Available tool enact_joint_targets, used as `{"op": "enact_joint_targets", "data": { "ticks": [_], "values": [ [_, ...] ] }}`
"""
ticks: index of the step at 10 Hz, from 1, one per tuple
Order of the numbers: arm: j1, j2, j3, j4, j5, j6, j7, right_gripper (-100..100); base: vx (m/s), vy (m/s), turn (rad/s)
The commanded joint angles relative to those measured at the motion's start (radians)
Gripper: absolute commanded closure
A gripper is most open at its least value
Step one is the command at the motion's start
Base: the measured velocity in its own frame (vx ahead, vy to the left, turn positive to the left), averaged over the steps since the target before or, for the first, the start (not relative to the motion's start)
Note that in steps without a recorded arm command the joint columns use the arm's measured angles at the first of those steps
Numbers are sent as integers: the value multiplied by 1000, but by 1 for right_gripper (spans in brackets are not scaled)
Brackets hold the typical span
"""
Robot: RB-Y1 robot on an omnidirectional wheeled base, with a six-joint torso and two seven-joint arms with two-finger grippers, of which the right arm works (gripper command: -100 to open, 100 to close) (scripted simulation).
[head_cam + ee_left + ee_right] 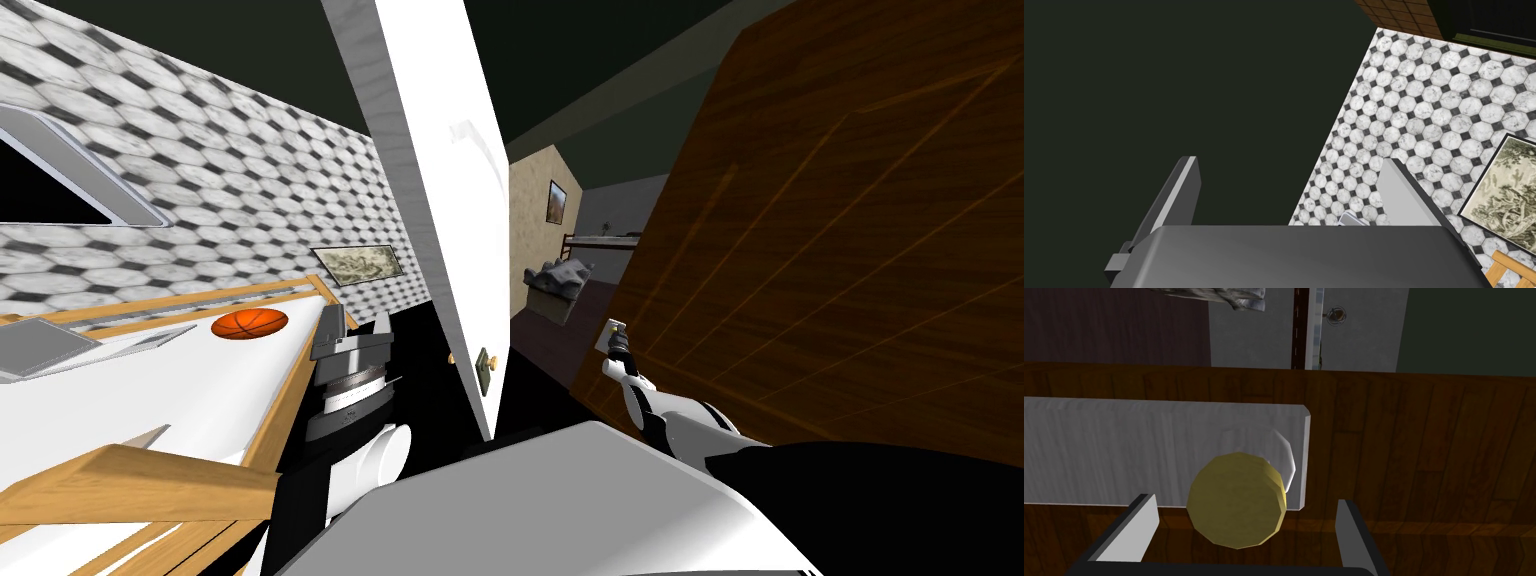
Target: Pull the door open
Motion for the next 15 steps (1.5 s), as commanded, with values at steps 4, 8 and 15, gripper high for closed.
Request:
{"op": "enact_joint_targets", "data": {
  "ticks": [4, 8, 15],
  "values": [
    [0, 0, 0, 0, 0, 0, 0, -100, 1, -1, 4],
    [0, -1, -2, 1, -1, 1, 1, -100, 3, -22, 44],
    [-1, -2, -1, 4, -1, -1, 0, 100, -1, -2, 0]
  ]
}}
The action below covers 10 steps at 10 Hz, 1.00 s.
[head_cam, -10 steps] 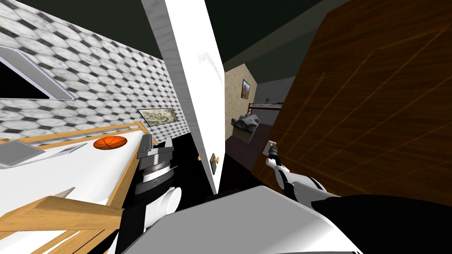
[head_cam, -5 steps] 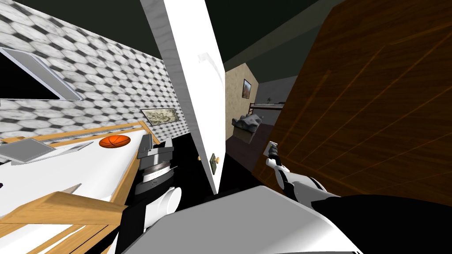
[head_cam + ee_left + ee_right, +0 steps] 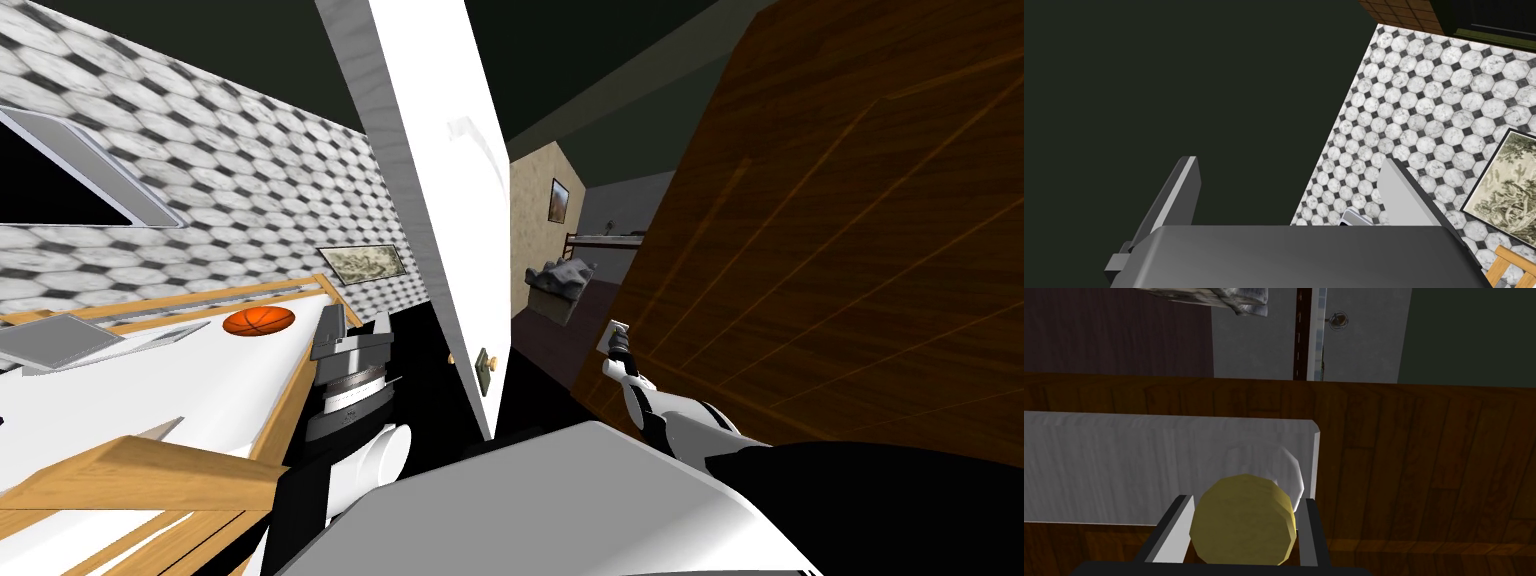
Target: Pull the door open
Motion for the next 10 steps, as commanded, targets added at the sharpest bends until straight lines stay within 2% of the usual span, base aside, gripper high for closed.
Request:
{"op": "enact_joint_targets", "data": {
  "ticks": [1, 2, 6, 8, 9, 10],
  "values": [
    [-3, 5, 13, -5, 7, 2, -7, 100, -139, 6, 26],
    [-3, 5, 13, -5, 7, 2, -7, 100, -181, 23, 48],
    [-13, 20, 55, -23, 32, 9, -30, 100, -210, 66, 34],
    [-14, 22, 59, -25, 34, 10, -33, 100, -132, 51, 13],
    [-18, 28, 76, -32, 44, 12, -42, 100, -151, 45, 23],
    [-18, 28, 76, -59, 44, 12, -42, 100, -167, 29, 14]
  ]
}}
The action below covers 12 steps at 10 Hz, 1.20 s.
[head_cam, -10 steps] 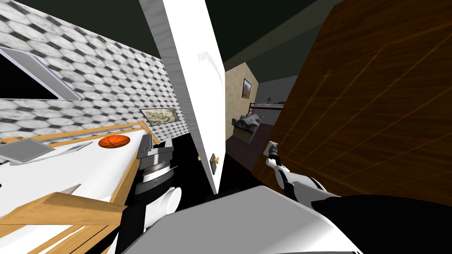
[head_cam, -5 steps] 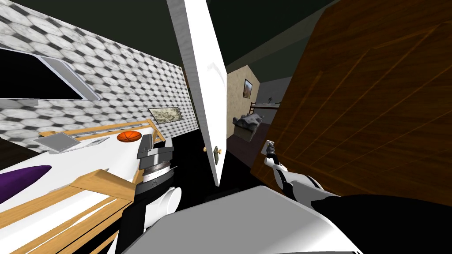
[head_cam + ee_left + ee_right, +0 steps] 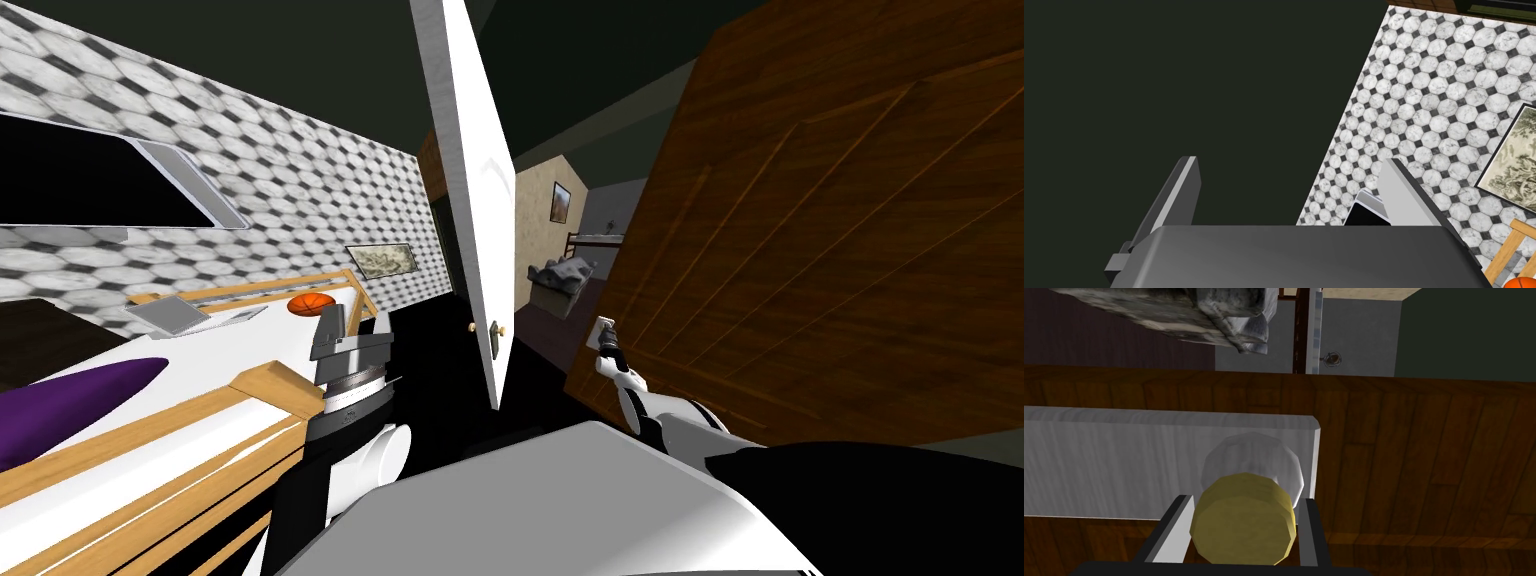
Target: Pull the door open
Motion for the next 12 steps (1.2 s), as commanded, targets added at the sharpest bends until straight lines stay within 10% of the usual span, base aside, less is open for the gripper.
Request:
{"op": "enact_joint_targets", "data": {
  "ticks": [1, 12],
  "values": [
    [-19, -11, 10, 47, 6, -22, -16, 100, -91, 12, 28],
    [-37, 28, 110, -2, 60, -3, -70, 100, -190, 4, 44]
  ]
}}
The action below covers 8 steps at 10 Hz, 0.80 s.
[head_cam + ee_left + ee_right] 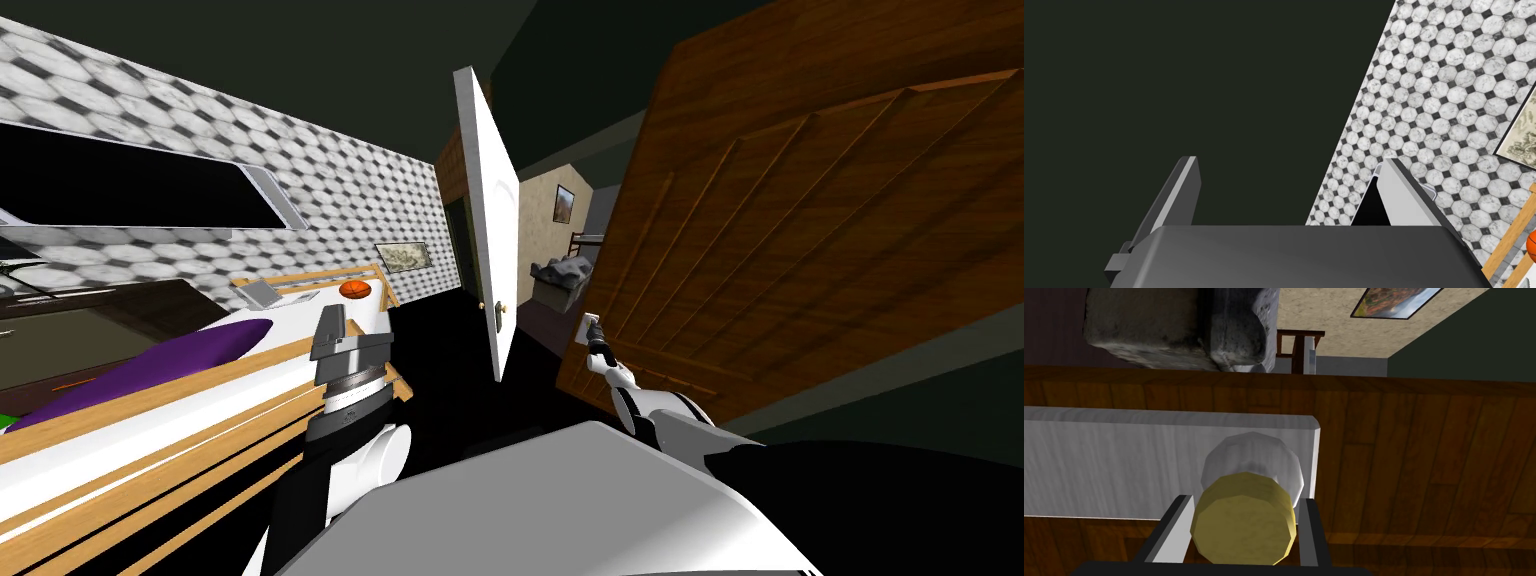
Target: Pull the door open
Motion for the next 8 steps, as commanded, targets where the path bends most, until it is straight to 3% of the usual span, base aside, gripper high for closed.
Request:
{"op": "enact_joint_targets", "data": {
  "ticks": [1, 8],
  "values": [
    [0, 0, 0, 0, 0, 0, 0, 100, -108, 12, 19],
    [-12, 32, 78, -31, 39, 12, -40, 100, -208, -33, 55]
  ]
}}
